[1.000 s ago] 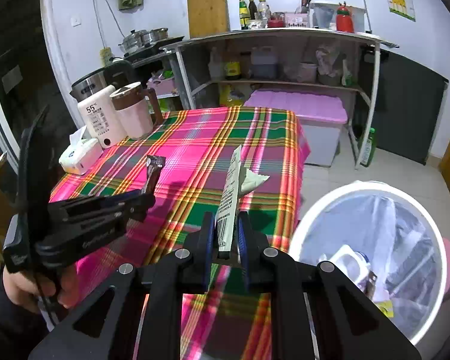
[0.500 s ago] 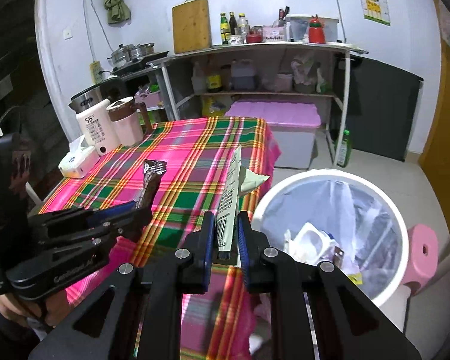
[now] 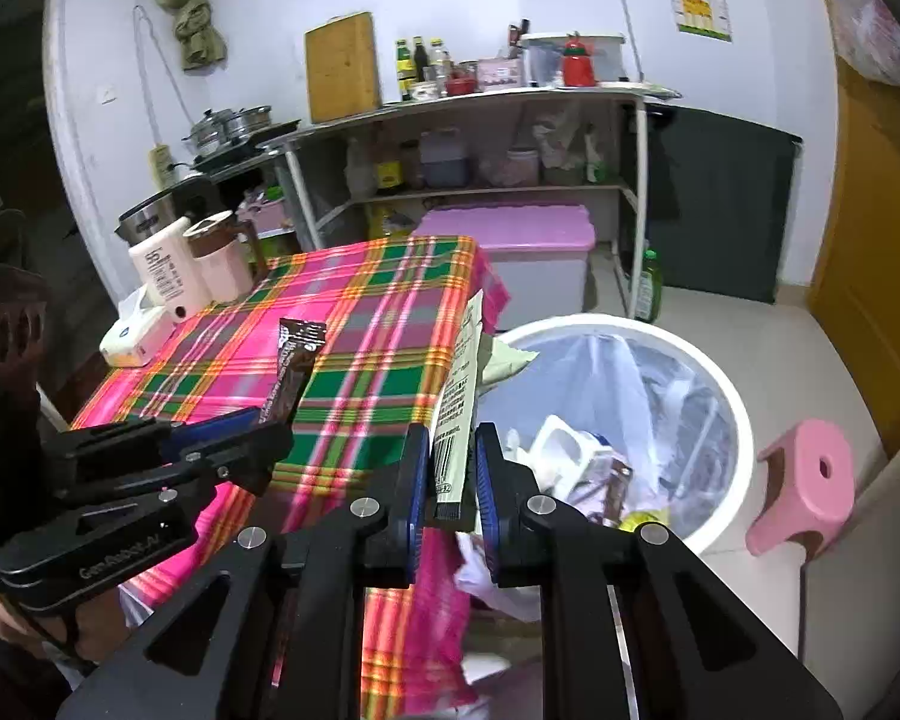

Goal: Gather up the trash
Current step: 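Carry the brown wrapper and paper strip over the bin with both tools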

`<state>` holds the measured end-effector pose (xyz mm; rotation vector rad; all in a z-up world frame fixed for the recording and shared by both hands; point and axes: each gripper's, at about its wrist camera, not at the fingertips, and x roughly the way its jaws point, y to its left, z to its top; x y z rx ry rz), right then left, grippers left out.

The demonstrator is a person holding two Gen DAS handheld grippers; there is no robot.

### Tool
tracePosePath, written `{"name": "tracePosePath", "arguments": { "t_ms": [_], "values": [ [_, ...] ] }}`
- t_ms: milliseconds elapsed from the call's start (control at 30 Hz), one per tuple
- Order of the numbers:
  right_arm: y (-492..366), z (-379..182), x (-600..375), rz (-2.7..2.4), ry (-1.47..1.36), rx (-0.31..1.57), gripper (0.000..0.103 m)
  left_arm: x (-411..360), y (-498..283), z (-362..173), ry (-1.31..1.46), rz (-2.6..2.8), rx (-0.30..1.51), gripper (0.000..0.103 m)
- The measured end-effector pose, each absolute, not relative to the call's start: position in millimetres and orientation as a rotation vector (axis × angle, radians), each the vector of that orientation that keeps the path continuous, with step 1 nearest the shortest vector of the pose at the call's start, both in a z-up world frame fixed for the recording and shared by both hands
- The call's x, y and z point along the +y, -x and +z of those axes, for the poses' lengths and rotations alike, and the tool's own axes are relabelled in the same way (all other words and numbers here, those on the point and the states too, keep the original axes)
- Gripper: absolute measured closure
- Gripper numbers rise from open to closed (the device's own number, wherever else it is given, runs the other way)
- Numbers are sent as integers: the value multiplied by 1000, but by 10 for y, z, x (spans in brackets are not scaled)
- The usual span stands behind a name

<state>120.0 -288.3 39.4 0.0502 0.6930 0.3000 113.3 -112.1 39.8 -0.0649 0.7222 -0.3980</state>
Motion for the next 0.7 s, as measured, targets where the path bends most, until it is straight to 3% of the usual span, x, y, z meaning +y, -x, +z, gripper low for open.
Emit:
{"name": "tracePosePath", "arguments": {
  "t_ms": [700],
  "values": [
    [-1466,51,-3326,218,-121,782,87,-1644,-1540,185,32,-512,809,85]
  ]
}}
